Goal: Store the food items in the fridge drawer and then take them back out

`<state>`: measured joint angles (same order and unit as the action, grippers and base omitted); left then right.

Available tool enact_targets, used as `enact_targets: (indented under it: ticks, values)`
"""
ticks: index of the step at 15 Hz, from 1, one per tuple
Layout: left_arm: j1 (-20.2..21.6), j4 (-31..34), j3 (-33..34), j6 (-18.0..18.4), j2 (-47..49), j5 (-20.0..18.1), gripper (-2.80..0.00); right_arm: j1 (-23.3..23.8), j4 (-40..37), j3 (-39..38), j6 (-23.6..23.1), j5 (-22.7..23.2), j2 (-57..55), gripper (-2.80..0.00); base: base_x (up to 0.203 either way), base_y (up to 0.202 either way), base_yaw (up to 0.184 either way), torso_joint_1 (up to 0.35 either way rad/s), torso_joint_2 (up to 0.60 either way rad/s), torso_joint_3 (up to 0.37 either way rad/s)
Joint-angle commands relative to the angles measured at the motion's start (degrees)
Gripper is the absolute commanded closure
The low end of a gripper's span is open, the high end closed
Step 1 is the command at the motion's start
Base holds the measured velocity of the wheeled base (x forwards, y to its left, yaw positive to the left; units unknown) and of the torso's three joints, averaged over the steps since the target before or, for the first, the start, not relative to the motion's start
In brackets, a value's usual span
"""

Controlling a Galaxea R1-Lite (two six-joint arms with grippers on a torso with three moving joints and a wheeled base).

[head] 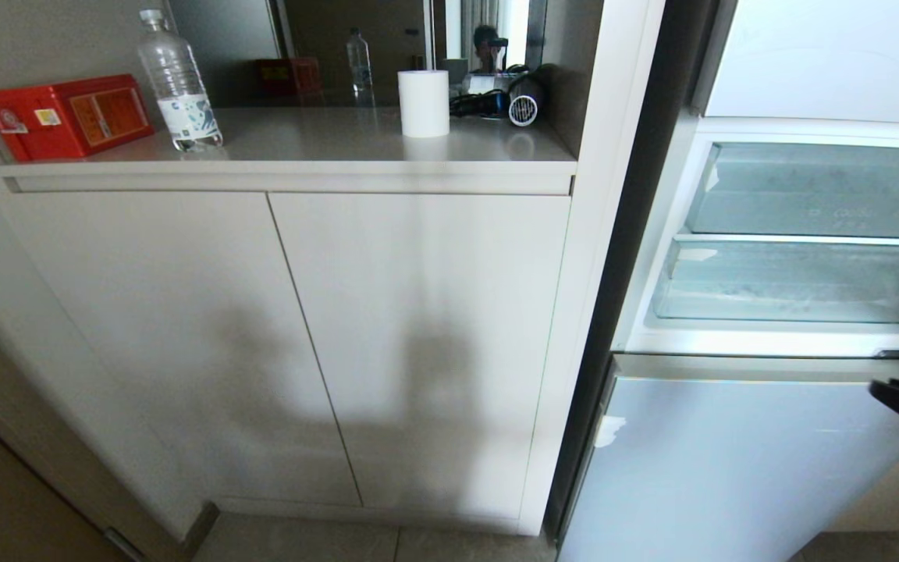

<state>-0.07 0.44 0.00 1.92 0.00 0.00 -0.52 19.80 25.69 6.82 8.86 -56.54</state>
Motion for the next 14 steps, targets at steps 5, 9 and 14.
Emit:
enact_targets:
  ticks: [5,9,14]
  values:
    - [0.05,0.00,0.00,0.01,0.09,0.00,0.00,0.02,39.85,6.14,-1.66,2.14,-43.85,-2.80,0.000,0.000,0.000,0.000,0.00,0.000]
    - [0.07,0.00,0.00,0.01,0.09,0.00,0.00,3.30,53.69,13.14,-4.26,1.52,-55.88,-2.80,0.000,0.000,0.000,0.000,0.00,0.000]
    - [0.07,0.00,0.00,0.01,0.09,0.00,0.00,3.65,55.33,19.06,-4.91,-0.51,-62.29,-2.80,0.000,0.000,0.000,0.000,0.00,0.000]
